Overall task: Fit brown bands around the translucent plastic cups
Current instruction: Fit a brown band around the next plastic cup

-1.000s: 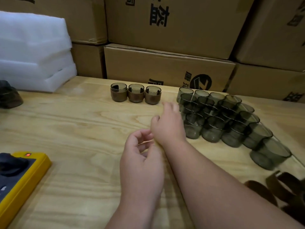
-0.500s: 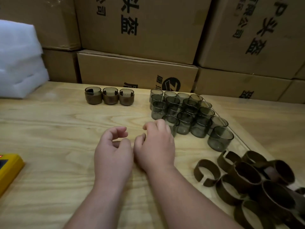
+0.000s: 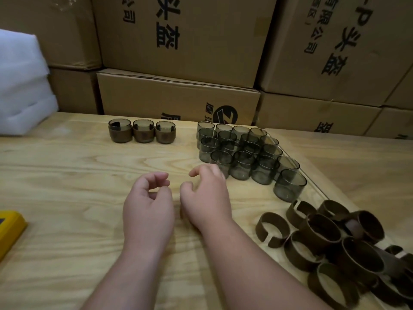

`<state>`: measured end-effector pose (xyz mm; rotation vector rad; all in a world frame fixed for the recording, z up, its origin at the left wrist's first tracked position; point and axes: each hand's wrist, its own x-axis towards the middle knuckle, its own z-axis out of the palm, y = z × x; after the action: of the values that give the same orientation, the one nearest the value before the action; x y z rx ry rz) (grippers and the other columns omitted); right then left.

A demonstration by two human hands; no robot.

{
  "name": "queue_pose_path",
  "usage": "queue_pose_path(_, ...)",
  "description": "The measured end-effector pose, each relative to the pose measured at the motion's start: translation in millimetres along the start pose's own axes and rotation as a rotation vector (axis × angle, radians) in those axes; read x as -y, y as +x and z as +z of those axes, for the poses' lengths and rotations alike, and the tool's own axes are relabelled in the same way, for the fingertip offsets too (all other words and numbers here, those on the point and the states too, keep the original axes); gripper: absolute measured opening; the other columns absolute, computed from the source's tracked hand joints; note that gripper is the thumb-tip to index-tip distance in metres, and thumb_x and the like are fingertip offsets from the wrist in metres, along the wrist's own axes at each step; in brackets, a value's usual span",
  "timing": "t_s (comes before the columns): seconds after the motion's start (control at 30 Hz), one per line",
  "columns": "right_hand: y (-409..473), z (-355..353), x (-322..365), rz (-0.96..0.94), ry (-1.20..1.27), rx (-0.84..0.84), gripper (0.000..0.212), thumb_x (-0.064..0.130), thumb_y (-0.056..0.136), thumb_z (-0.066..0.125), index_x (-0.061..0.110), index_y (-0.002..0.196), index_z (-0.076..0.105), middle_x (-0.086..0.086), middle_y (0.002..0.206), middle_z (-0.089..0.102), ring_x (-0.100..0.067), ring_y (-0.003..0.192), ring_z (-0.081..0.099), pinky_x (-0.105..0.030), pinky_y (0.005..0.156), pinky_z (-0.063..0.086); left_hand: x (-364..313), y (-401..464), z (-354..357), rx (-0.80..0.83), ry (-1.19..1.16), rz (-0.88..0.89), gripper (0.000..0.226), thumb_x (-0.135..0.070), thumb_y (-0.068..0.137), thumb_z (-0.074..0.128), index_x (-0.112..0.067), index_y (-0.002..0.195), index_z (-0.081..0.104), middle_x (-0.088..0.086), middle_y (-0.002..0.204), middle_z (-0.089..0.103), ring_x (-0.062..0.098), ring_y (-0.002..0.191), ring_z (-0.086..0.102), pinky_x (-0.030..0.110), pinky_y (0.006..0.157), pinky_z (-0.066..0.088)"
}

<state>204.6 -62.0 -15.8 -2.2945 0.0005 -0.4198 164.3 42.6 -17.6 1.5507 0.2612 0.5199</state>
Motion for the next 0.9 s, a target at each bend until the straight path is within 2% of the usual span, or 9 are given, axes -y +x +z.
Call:
queue_pose_path(0.1,-0.9,-3.4,-5.7,0.015,-0.027,-0.084,0.023,0.028,0.086,0.055,0.030,0.109,0.057,0.016,0.132,0.036,-0.013,0.124,0.043,-0.035,0.094,0.048,-0.8,1.4,0.2,-0.008,0.002,-0.004,0.025,-0.028,0.075,0.050,-0.036,0.092,0.067,-0.028,0.092,0.069,0.002,0.072,0.065,0.023,0.067,0.045)
queue_pose_path(0.2,-0.8,-8.4,-10.7,0.163,-0.070,-0.237,0.040,0.027,0.088,0.054,0.027,0.128,0.054,0.010,0.154,0.018,-0.020,0.137,0.036,-0.037,0.094,0.049,0.7,3.4,0.1,-0.015,0.021,-0.005,0.022,-0.019,0.084,0.055,-0.036,0.090,0.067,-0.027,0.091,0.070,0.004,0.075,0.066,0.023,0.068,0.045)
queue_pose_path(0.3,-4.1,-15.0,-15.8,0.257,-0.034,-0.345,0.056,0.025,0.088,0.054,0.028,0.143,0.044,0.014,0.159,0.001,-0.025,0.142,0.029,-0.031,0.087,0.044,2.7,2.4,-0.4,-0.013,0.041,-0.013,0.029,-0.009,0.091,0.056,-0.036,0.090,0.068,-0.019,0.091,0.072,0.005,0.074,0.067,0.017,0.063,0.044)
queue_pose_path(0.43,-7.6,-29.6,-22.9,0.387,0.044,-0.469,0.068,0.026,0.090,0.057,0.033,0.153,0.032,0.020,0.161,-0.013,-0.027,0.147,0.024,-0.037,0.097,0.049,0.9,0.7,-1.1,-0.002,0.051,-0.025,0.027,-0.011,0.092,0.055,-0.034,0.092,0.070,-0.025,0.092,0.071,0.004,0.072,0.066,0.021,0.062,0.044)
queue_pose_path(0.53,-12.3,-37.2,-27.1,0.400,0.054,-0.462,0.070,0.027,0.090,0.058,0.038,0.153,0.031,0.022,0.162,-0.021,-0.026,0.148,0.023,-0.037,0.095,0.052,0.0,-0.4,-1.8,-0.002,0.038,-0.035,0.027,-0.010,0.093,0.056,-0.033,0.091,0.070,-0.020,0.091,0.072,0.001,0.068,0.065,0.017,0.058,0.046)
queue_pose_path(0.63,-16.1,-45.8,-29.7,0.407,0.040,-0.430,0.067,0.033,0.090,0.060,0.040,0.151,0.034,0.023,0.160,-0.027,-0.029,0.149,0.027,-0.034,0.085,0.047,-1.3,-2.0,-0.4,0.010,0.014,-0.026,0.028,-0.008,0.093,0.056,-0.032,0.088,0.070,-0.024,0.088,0.071,0.000,0.060,0.062,0.007,0.049,0.043)
queue_pose_path(0.7,-9.8,-51.8,-31.8,0.398,0.018,-0.416,0.067,0.035,0.090,0.061,0.040,0.151,0.033,0.020,0.160,-0.029,-0.030,0.145,0.034,-0.035,0.082,0.047,-2.0,-0.8,0.4,0.010,0.015,-0.020,0.028,-0.008,0.093,0.056,-0.032,0.087,0.070,-0.025,0.088,0.071,0.000,0.065,0.064,0.008,0.054,0.044)
queue_pose_path(0.8,-1.7,-58.0,-33.8,0.449,0.034,-0.393,0.062,0.033,0.091,0.062,0.034,0.148,0.037,0.009,0.165,-0.023,-0.032,0.136,0.045,-0.034,0.082,0.043,-1.2,-0.6,-0.5,0.019,0.036,-0.024,0.029,-0.009,0.093,0.057,-0.033,0.086,0.070,-0.025,0.087,0.071,0.002,0.072,0.066,0.016,0.063,0.045)
queue_pose_path(0.9,1.7,-58.4,-37.3,0.465,0.022,-0.354,0.057,0.033,0.092,0.061,0.029,0.145,0.040,0.002,0.168,-0.014,-0.032,0.126,0.053,-0.033,0.078,0.042,0.5,0.1,-0.8,0.018,0.035,-0.027,0.029,-0.009,0.092,0.056,-0.033,0.085,0.071,-0.025,0.087,0.071,0.000,0.068,0.065,0.007,0.054,0.043)
